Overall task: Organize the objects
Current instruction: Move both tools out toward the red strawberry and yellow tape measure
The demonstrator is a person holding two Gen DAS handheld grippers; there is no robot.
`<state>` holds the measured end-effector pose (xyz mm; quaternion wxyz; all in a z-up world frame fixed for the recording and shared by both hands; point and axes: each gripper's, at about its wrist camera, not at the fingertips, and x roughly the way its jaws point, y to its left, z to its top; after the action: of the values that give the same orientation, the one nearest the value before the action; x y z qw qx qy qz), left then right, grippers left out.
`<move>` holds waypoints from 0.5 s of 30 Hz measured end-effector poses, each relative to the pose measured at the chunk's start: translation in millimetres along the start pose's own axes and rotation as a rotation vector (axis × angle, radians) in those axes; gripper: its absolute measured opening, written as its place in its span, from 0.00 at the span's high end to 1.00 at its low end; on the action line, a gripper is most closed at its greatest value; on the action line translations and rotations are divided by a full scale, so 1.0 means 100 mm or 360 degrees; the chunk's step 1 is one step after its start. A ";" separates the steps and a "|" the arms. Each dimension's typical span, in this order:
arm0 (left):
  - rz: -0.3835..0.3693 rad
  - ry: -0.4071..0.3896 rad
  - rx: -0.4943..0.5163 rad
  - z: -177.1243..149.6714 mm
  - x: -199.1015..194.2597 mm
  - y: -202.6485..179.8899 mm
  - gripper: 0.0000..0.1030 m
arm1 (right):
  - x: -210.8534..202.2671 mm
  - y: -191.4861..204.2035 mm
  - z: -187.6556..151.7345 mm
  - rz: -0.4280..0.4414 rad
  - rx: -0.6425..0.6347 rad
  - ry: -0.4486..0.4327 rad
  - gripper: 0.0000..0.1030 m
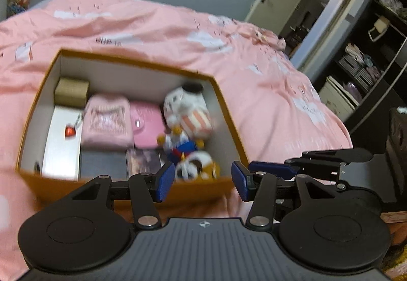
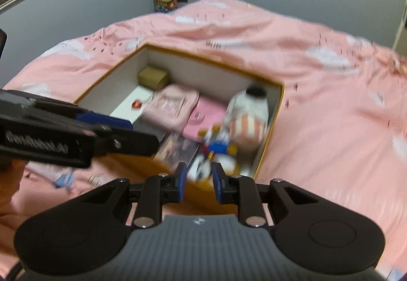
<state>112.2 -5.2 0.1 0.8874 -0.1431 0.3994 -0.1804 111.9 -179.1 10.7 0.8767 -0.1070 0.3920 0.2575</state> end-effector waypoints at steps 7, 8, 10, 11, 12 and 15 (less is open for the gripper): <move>0.0040 0.0186 0.0015 -0.39 -0.01 0.06 0.44 | 0.08 -0.04 -0.53 0.0048 0.0240 0.0229 0.75; 0.0043 0.0224 0.0011 -0.45 0.00 0.07 0.44 | 0.09 -0.04 -0.59 0.0058 0.0265 0.0256 0.73; 0.0034 0.0284 0.0006 -0.53 0.04 0.08 0.44 | 0.11 -0.03 -0.71 0.0100 0.0309 0.0312 0.68; 0.0037 0.0313 0.0010 -0.57 0.06 0.07 0.44 | 0.12 -0.01 -0.78 0.0127 0.0328 0.0338 0.67; 0.0039 0.0342 0.0020 -0.61 0.08 0.06 0.44 | 0.13 0.00 -0.83 0.0144 0.0339 0.0361 0.67; -0.0009 0.0448 0.0062 -0.74 0.17 0.01 0.44 | 0.19 0.01 -0.98 0.0112 0.0373 0.0454 0.67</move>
<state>66.7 -19.8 -58.4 0.8247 -0.1004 0.5160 -0.2088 60.0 -209.5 -69.1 0.8091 -0.0257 0.5431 0.2229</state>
